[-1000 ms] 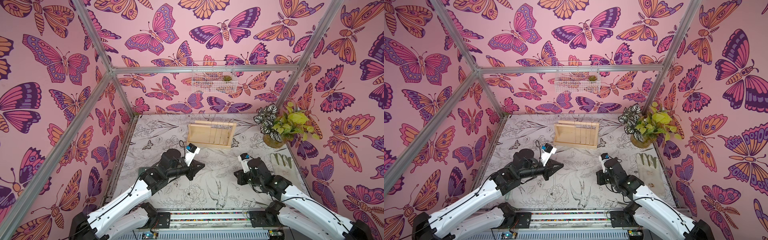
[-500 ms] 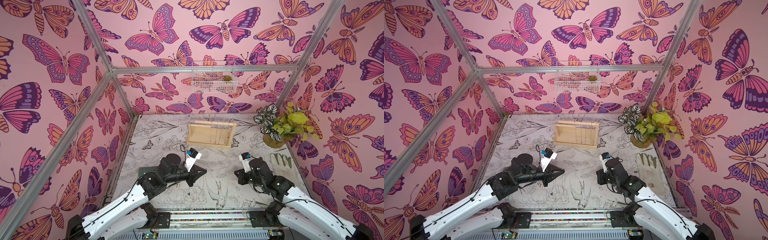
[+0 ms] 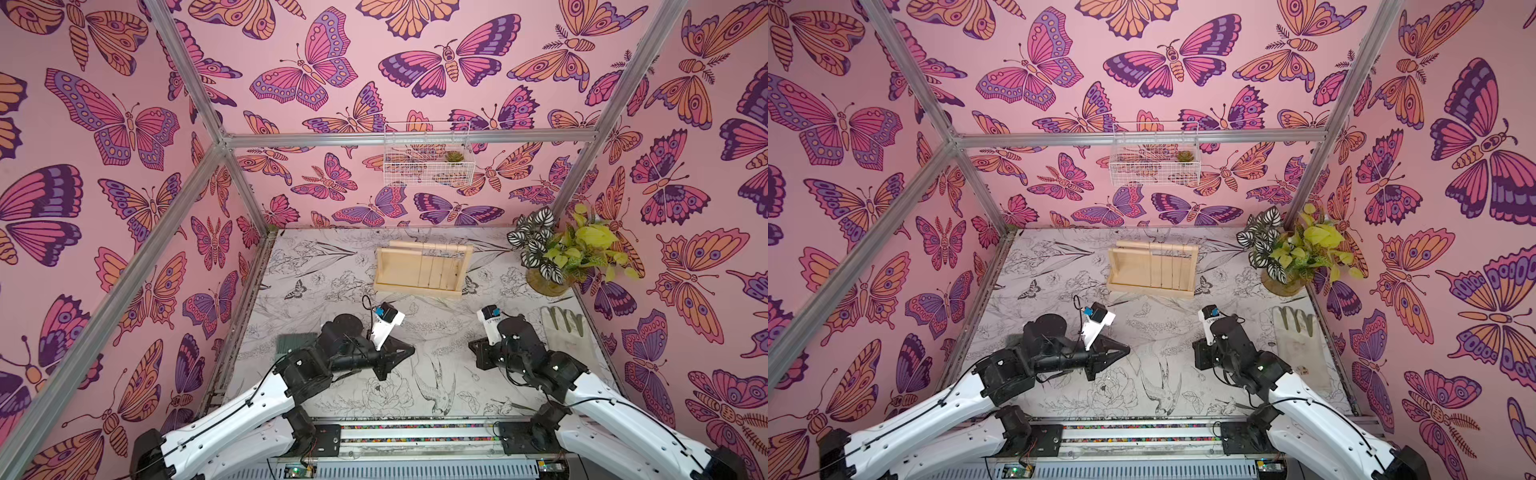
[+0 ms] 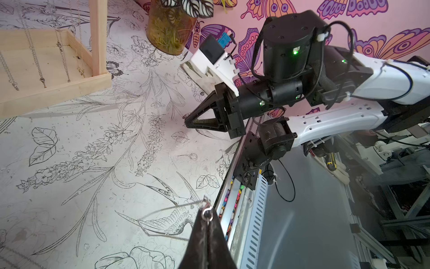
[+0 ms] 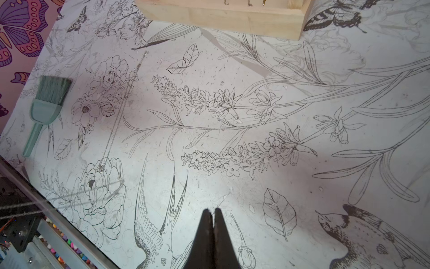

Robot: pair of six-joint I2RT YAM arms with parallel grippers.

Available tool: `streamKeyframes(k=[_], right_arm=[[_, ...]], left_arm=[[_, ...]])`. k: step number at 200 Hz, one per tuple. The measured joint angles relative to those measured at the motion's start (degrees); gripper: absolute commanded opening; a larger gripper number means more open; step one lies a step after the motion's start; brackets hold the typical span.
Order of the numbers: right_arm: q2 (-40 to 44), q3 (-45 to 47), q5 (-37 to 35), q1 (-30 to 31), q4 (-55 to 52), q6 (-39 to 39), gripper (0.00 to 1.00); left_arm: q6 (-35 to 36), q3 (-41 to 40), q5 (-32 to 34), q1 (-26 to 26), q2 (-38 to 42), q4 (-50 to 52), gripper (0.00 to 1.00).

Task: Take the necklace off the jewelry display stand
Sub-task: Place the necklace at the center of the board.

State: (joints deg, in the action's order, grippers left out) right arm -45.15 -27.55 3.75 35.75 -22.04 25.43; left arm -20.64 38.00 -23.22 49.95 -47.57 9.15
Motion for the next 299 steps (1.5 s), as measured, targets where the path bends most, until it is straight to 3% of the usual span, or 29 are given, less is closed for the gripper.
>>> streamKeyframes(k=[66,136,189,299], right_arm=[[-2.1,0.0,0.0,0.0,0.9,0.0,0.0],[-2.1,1.3,0.0,0.0,1.7,0.0,0.0],[-2.5,2.7,0.2,0.0,2.6,0.1,0.0],[-5.7,2.7,3.4,0.0,5.7,0.1,0.0]], left_arm=[[2.3,0.0,2.9,-0.3,-5.3,0.3,0.0],[5.0,-2.2,6.6,-6.5,-12.5,-3.7,0.0],[6.7,-2.1,6.8,-7.4,-19.8,-7.0,0.0],[9.9,3.7,8.5,-10.6,-29.9,-9.9,0.0]])
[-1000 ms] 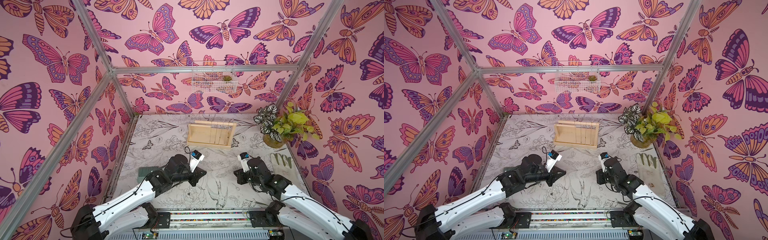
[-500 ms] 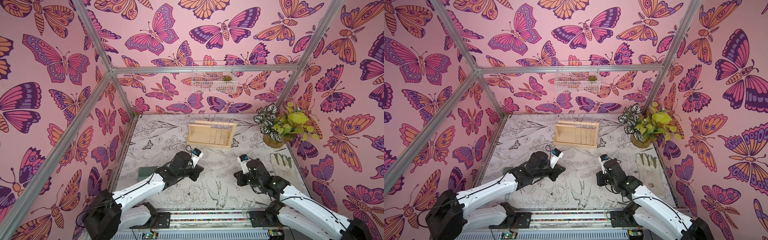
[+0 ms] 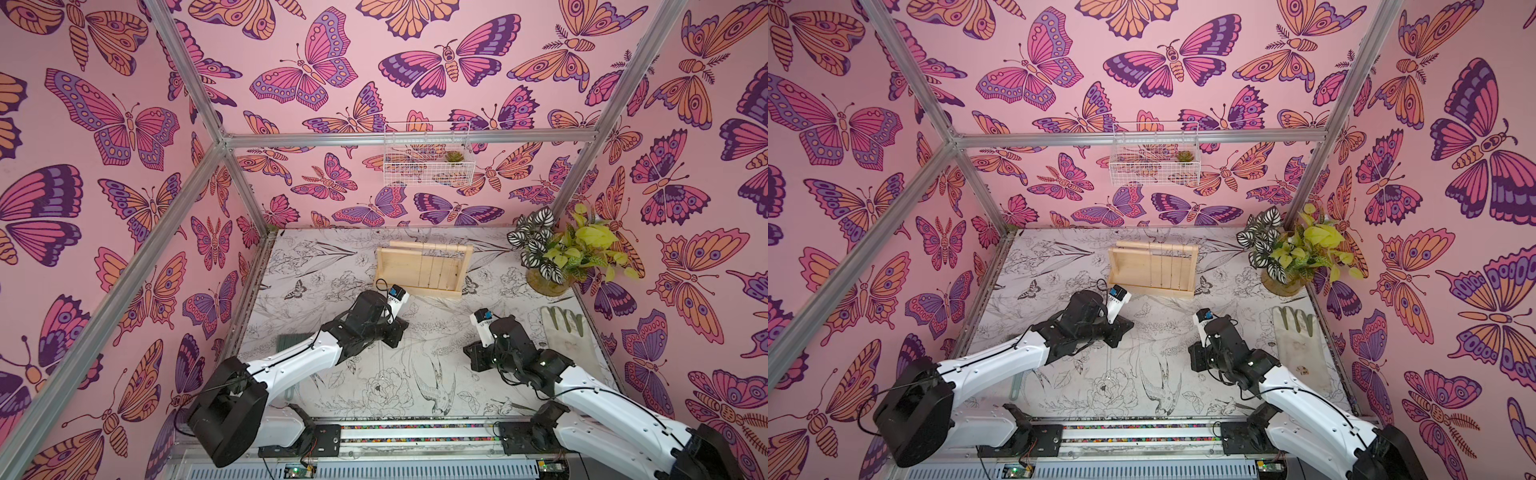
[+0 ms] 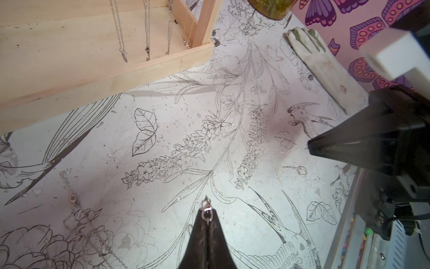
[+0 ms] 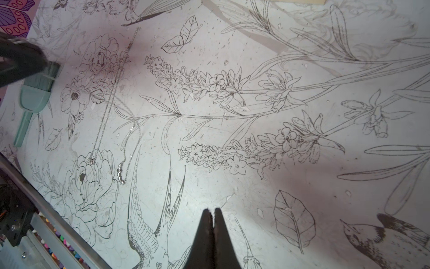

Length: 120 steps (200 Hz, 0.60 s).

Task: Take the necklace off the jewelry display stand
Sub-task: Place the necklace at the center of the board.

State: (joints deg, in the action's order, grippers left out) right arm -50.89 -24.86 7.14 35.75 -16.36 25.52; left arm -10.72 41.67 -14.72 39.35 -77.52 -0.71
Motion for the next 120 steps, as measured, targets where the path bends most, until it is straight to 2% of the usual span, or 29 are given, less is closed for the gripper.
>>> streamKeyframes(k=[120], right_arm=[[5.6,1.0,1.6,0.0,-1.0,0.0,0.0]], left_arm=[[2.6,7.1,0.3,-4.0,-13.0,-1.9,0.0]])
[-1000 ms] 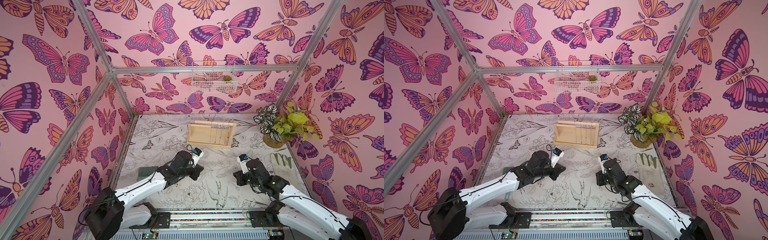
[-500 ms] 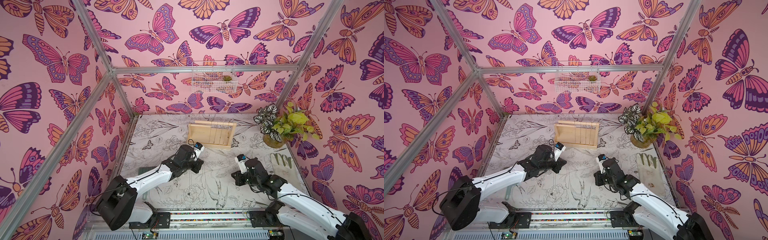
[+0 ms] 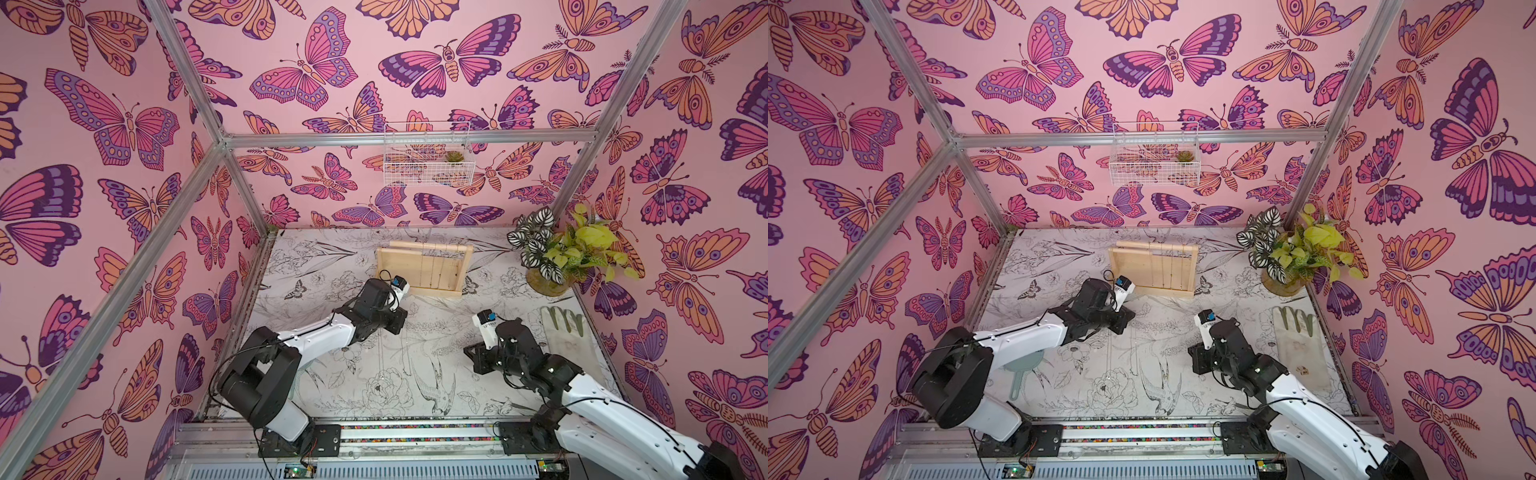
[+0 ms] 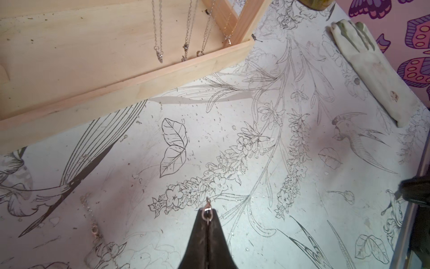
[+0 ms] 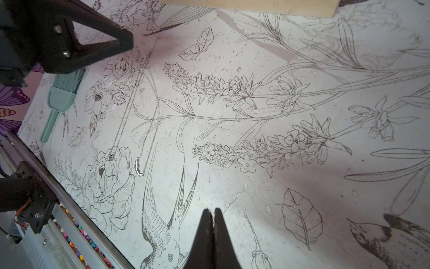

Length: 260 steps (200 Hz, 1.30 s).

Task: Take the necklace off the jewelry display stand
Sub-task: Place the necklace at the center of the board.

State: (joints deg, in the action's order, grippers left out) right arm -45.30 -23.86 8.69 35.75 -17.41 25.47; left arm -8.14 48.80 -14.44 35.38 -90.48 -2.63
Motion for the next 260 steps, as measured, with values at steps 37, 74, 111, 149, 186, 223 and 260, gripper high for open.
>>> streamKeyframes(k=[37,74,111,149,186,223,260], right_arm=[[0.4,0.0,0.0,0.0,-0.2,0.0,0.0],[1.2,0.0,0.0,0.0,-1.0,0.0,0.0],[2.4,0.0,-0.1,0.0,-1.9,0.0,0.0],[3.0,0.0,-0.1,0.0,-2.5,0.0,0.0],[3.5,0.2,-0.1,0.0,-3.2,0.0,0.0],[4.2,0.3,-0.2,0.0,-3.4,0.0,0.0],[4.7,0.3,-0.3,0.0,-3.4,0.0,0.0]], left_arm=[[0.5,3.2,0.5,-1.0,-4.5,-0.5,0.0],[0.7,5.4,0.8,-1.8,-8.5,-0.6,0.03],[0.7,6.5,1.3,-2.4,-11.6,-0.6,0.04],[1.1,7.4,2.3,-2.5,-13.9,-0.6,0.08],[1.4,8.6,3.6,-2.5,-15.7,-0.6,0.09],[1.8,9.8,5.2,-2.7,-17.0,-0.5,0.12],[2.2,10.9,6.4,-2.8,-18.5,-0.5,0.15]])
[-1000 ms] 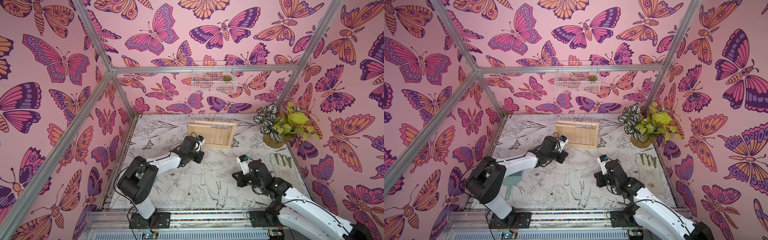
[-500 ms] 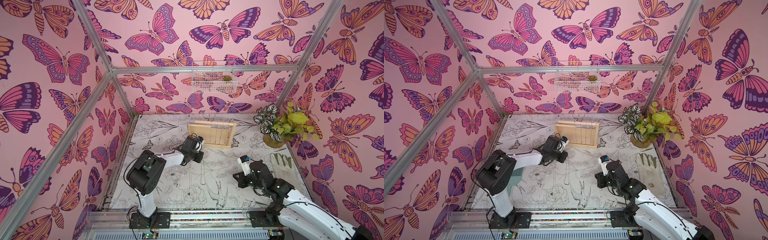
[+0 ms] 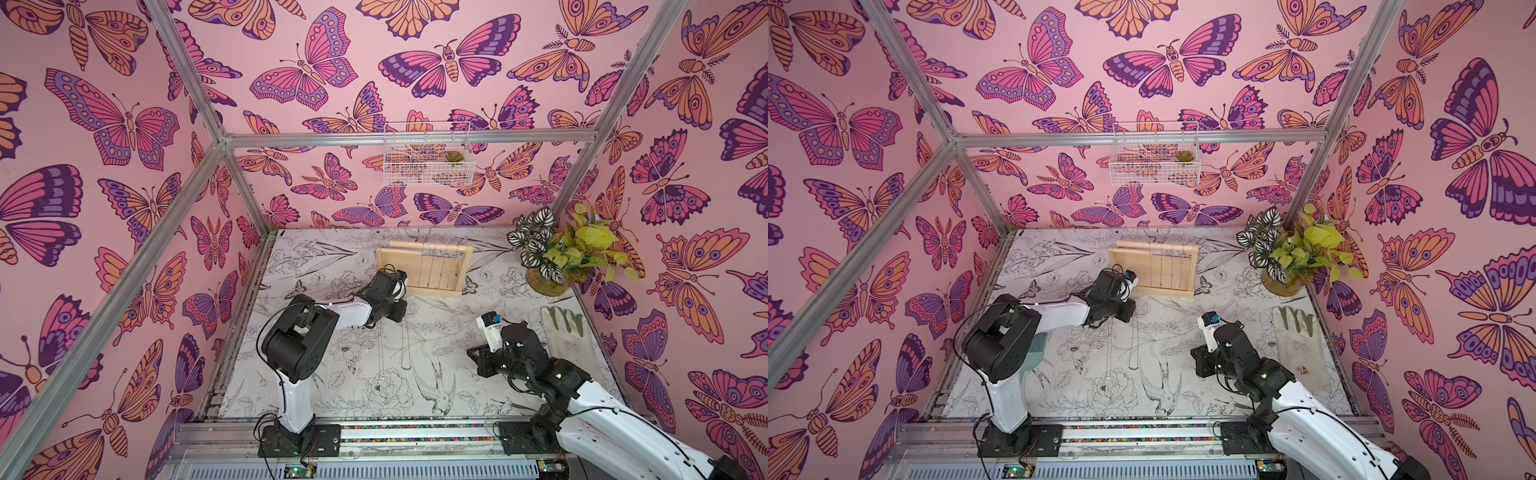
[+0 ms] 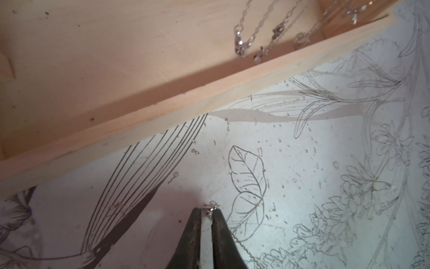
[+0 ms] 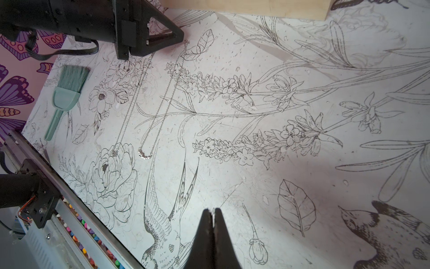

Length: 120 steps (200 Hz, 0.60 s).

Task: Take the necklace off the jewelry display stand
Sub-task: Place the necklace at the center of the board.

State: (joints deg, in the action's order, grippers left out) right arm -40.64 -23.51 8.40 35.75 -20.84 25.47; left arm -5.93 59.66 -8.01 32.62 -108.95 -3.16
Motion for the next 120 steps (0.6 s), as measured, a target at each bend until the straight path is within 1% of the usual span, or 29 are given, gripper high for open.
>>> streamKeyframes(k=[41,65,76,92,120], right_arm=[[0.2,0.0,0.0,0.0,0.0,0.0,0.0],[0.2,0.0,0.0,0.0,0.0,0.0,0.0],[0.2,0.0,0.0,0.0,0.0,0.0,0.0],[0.2,0.0,0.0,0.0,0.0,0.0,0.0],[0.2,0.0,-0.3,0.0,0.0,0.0,0.0]], left_arm=[[0.0,0.2,0.4,0.0,-0.9,-0.2,0.14],[-0.1,0.1,0.5,0.0,0.2,0.2,0.15],[-0.3,-0.5,0.6,0.0,2.1,0.3,0.17],[-0.5,-1.6,0.7,0.0,6.3,0.8,0.24],[-0.8,-1.9,0.3,0.0,14.2,1.6,0.27]])
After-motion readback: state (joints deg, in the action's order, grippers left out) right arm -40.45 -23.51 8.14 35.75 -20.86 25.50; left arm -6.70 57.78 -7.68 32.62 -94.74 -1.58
